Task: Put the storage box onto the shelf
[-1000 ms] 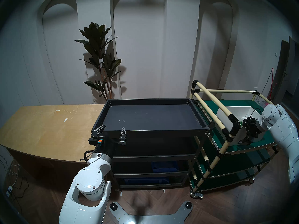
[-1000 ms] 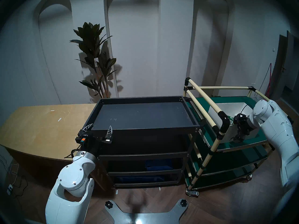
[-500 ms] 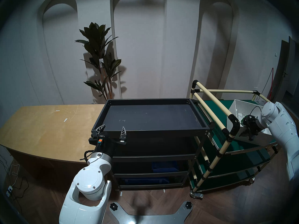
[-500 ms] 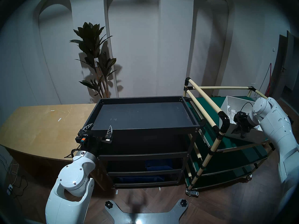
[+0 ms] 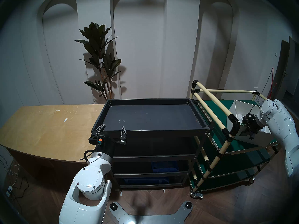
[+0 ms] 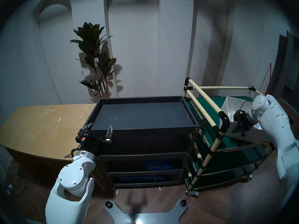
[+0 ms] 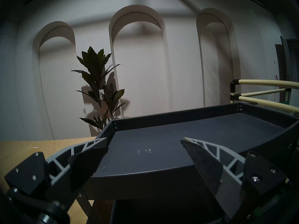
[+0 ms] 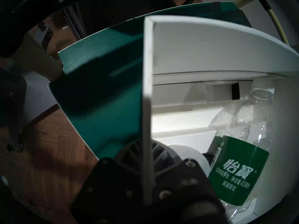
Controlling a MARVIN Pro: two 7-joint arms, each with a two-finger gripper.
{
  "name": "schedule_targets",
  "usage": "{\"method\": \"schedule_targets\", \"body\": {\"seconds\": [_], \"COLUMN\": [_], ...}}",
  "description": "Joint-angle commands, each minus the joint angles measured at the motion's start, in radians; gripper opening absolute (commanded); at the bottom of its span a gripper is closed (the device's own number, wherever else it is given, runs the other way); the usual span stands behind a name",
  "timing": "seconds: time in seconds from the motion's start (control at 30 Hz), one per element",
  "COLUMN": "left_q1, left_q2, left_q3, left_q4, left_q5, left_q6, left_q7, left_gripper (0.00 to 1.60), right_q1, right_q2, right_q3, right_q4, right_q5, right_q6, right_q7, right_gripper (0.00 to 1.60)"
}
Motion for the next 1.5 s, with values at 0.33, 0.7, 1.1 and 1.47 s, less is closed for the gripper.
{"method": "schedule_targets", "body": {"seconds": [0.33, 0.7, 1.1, 1.47], "left_q1": [-0.008, -0.009, -0.009, -0.010], "left_q2": [0.000, 0.002, 0.003, 0.004], "left_q3": [0.001, 0.002, 0.003, 0.004], "left_q4": [-0.012, -0.006, 0.002, 0.007], "left_q5": [0.000, 0.000, 0.000, 0.000], "left_q6": [-0.004, -0.004, -0.004, -0.004], "left_q7": [0.001, 0.003, 0.005, 0.006], "left_gripper": [1.60, 1.60, 1.60, 1.60], "right_q1": [0.172, 0.228, 0.291, 0.349], "right_q2": [0.061, 0.087, 0.116, 0.112], "right_q3": [0.027, 0.033, 0.048, 0.065], "right_q4": [0.024, 0.027, 0.009, -0.015], "right_q5": [-0.032, -0.048, -0.065, -0.069], "right_q6": [-0.068, -0.122, -0.174, -0.217], "right_q7": [0.102, 0.187, 0.210, 0.210], "right_gripper": [0.00, 0.00, 0.00, 0.00]}}
